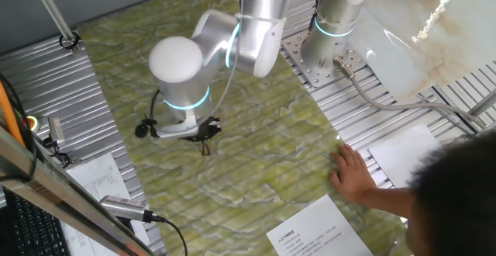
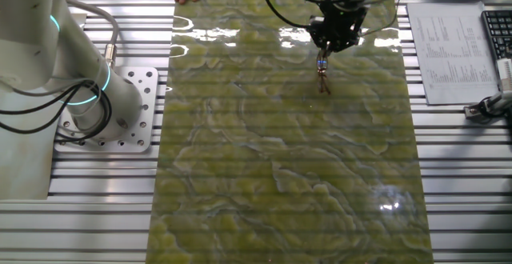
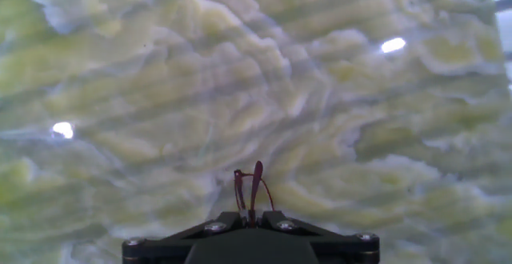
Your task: Unfold the leg of the glasses (with one hand)
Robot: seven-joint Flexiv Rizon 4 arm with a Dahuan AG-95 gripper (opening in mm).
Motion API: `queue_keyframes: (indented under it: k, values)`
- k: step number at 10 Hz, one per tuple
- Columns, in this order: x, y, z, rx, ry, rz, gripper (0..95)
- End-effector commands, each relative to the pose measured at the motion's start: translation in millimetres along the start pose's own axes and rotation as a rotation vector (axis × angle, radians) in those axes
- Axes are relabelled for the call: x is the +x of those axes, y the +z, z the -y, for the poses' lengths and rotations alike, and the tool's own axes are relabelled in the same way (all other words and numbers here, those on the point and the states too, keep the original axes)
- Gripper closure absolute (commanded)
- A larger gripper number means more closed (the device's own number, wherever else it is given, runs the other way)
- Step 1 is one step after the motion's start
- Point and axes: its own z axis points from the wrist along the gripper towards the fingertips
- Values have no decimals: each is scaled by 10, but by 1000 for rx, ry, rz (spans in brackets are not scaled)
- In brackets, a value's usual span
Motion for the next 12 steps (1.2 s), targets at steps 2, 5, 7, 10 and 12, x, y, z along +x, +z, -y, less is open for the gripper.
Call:
queue_keyframes:
  k: [2,5,7,10,12]
  values:
    - [68,-111,37,-14,5,51,950]
    - [108,-190,64,-18,21,85,950]
    - [179,-260,108,-35,25,154,950]
    - [279,-374,158,-47,22,191,950]
    - [341,-425,188,-55,32,234,950]
